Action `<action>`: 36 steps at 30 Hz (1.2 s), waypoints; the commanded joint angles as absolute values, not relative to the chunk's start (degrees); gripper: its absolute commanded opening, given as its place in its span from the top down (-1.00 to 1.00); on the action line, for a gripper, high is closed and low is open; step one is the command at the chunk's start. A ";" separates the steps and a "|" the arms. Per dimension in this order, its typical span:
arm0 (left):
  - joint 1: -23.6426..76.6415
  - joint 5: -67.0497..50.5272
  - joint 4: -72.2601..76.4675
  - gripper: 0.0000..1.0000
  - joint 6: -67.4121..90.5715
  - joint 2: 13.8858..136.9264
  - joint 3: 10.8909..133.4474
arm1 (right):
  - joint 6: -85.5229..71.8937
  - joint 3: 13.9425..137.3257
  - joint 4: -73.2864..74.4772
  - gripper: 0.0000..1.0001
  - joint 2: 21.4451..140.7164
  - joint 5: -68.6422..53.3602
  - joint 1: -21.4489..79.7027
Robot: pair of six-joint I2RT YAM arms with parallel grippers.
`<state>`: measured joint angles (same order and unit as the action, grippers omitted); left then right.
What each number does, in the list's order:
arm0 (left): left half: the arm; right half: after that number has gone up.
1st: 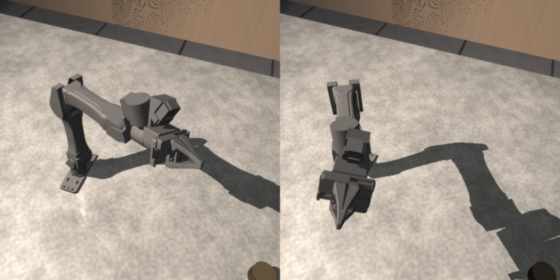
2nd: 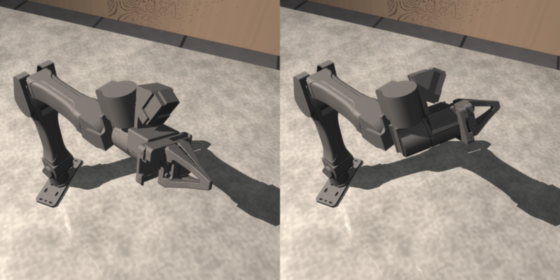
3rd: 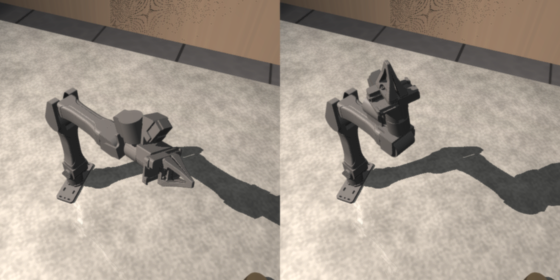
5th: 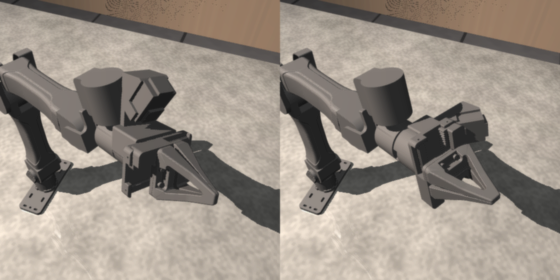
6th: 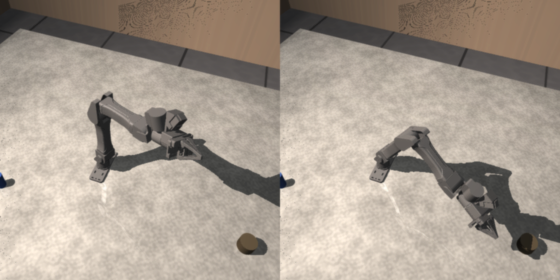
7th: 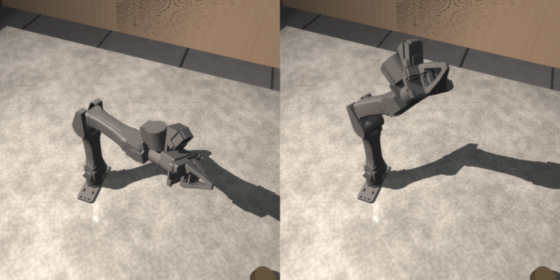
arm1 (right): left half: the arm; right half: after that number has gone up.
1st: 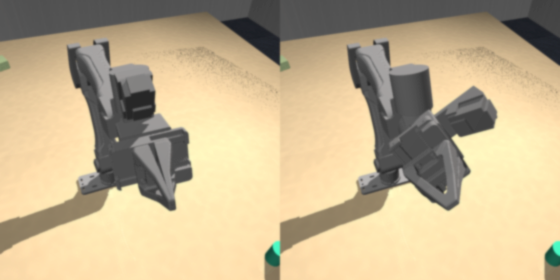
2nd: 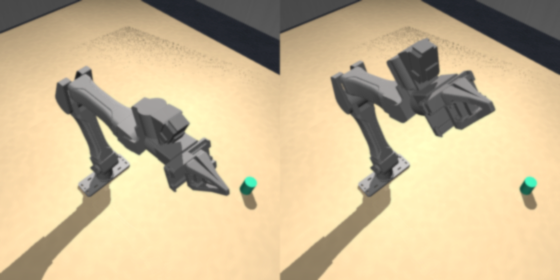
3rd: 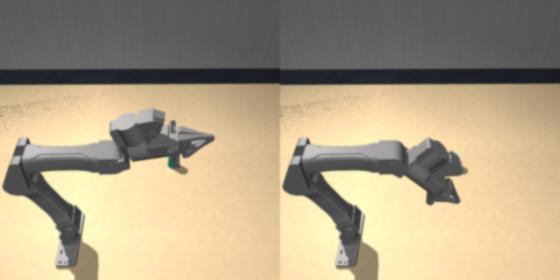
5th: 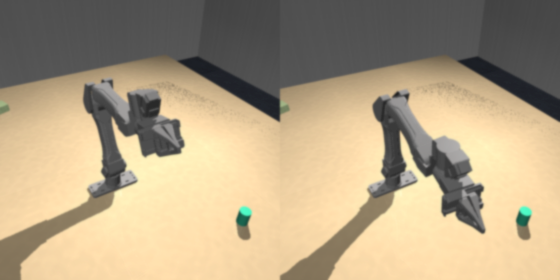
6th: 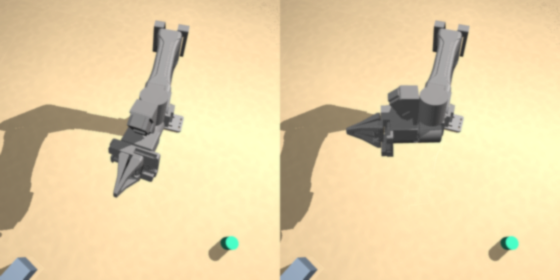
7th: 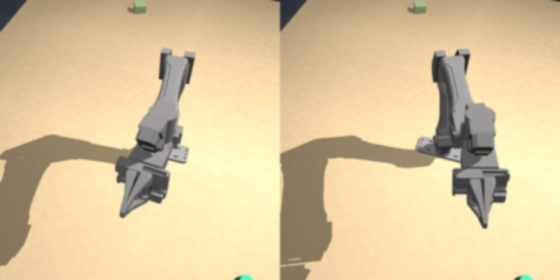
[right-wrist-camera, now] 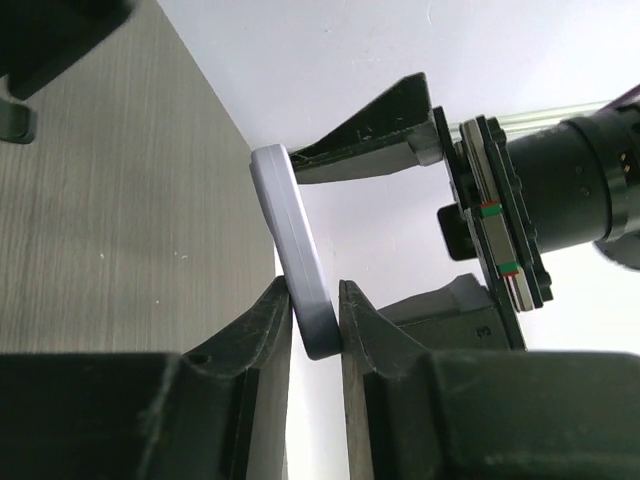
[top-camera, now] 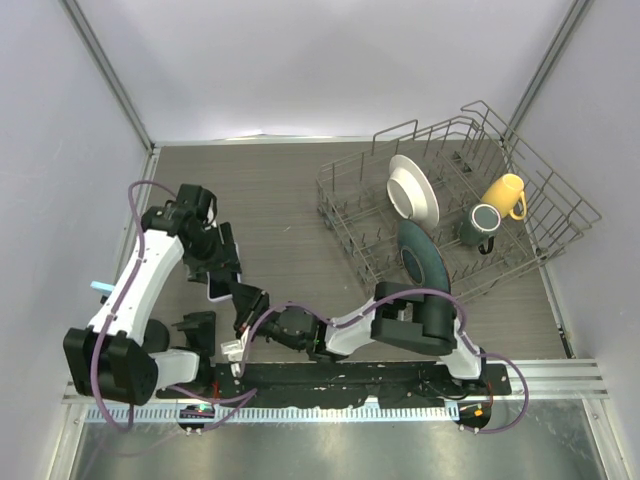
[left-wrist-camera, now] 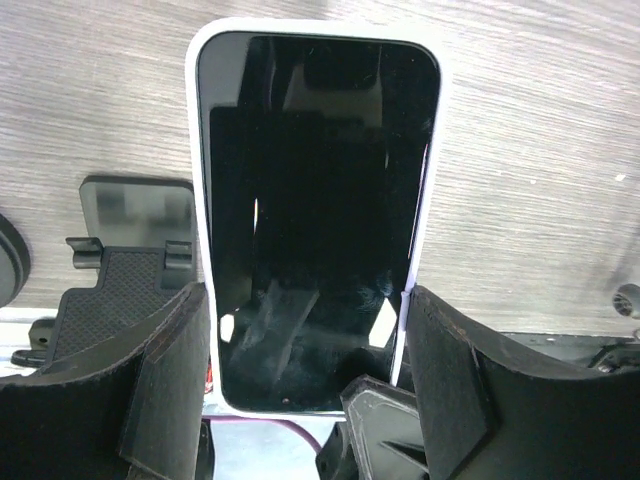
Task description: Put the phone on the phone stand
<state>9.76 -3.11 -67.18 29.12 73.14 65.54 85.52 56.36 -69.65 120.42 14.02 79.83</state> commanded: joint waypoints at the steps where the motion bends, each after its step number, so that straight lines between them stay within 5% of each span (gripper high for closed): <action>1: 10.72 -11.08 -65.05 0.30 31.73 66.20 69.34 | 75.08 58.36 -65.35 0.99 108.13 14.41 80.42; 10: 10.72 -10.99 -62.93 -0.66 32.96 62.84 72.24 | 64.11 60.29 -56.64 0.99 103.98 20.21 80.68; 20: 10.63 -8.36 -62.06 -0.78 32.87 62.14 72.42 | 49.51 60.47 -47.82 0.99 101.25 24.52 80.25; 36: 10.72 21.88 -59.85 -0.85 33.49 40.70 90.87 | 6.25 79.59 -16.63 0.99 97.47 18.39 72.16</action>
